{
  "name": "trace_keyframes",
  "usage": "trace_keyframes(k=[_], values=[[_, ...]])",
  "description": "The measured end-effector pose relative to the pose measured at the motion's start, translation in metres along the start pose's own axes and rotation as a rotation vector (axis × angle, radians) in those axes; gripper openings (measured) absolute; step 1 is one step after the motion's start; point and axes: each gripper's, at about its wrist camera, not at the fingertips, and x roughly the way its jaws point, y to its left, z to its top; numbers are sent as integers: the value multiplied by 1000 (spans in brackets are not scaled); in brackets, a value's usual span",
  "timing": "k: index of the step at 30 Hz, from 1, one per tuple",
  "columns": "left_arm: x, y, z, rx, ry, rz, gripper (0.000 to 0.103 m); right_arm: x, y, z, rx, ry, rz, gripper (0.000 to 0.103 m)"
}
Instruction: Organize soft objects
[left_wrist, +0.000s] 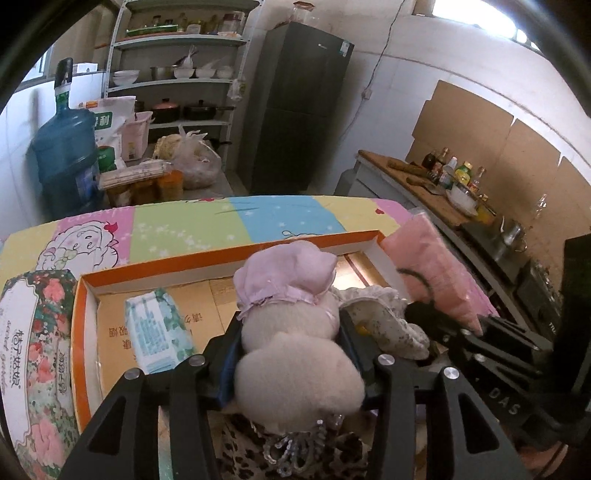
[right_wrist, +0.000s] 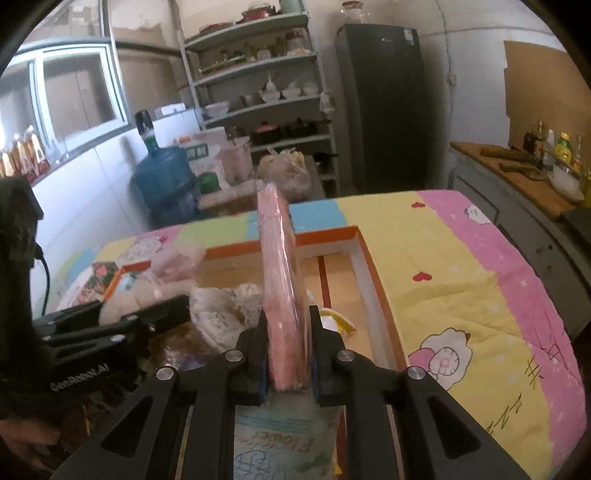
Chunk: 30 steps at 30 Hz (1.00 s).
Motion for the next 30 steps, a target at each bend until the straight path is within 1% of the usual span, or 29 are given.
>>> trace_keyframes(k=[2,3,5,6,7,8,9,10,12,15,18,22,27,30], values=[[-1,2,0,-1,3,-8,52,3,1,0,-8,6,-9,19],[-2,4,0,-4,3,-16,55,4,2,0,-10,8,-7,23],[-6,5,-1,-9,-1,-23,62,7,2,-1,-7,15,10,25],[-9,6,-2,-12,-5,-26,69,7,3,-2,-4,15,18,28],[-12,6,-2,-15,-12,-31,77,7,2,-2,-2,15,22,34],[-15,6,-3,-17,-19,-40,80,7,3,-3,1,15,20,46],[-19,6,-4,-21,-27,-48,85,6,3,-3,3,15,20,51],[-23,6,-5,-23,-34,-58,86,4,4,-3,7,14,21,58],[-31,7,-7,-25,-47,-68,87,0,6,-4,14,8,23,60],[-47,9,-12,-36,-72,-92,89,-10,9,-6,24,-10,29,68],[-61,9,-16,-33,-94,-112,90,-23,16,-7,23,-30,31,69],[-84,6,-25,-14,-125,-122,90,-40,26,-10,29,-59,23,74],[-112,7,-36,-1,-169,-139,90,-61,37,-16,48,-95,1,74],[-132,9,-44,11,-200,-135,90,-73,43,-21,57,-114,-3,75]])
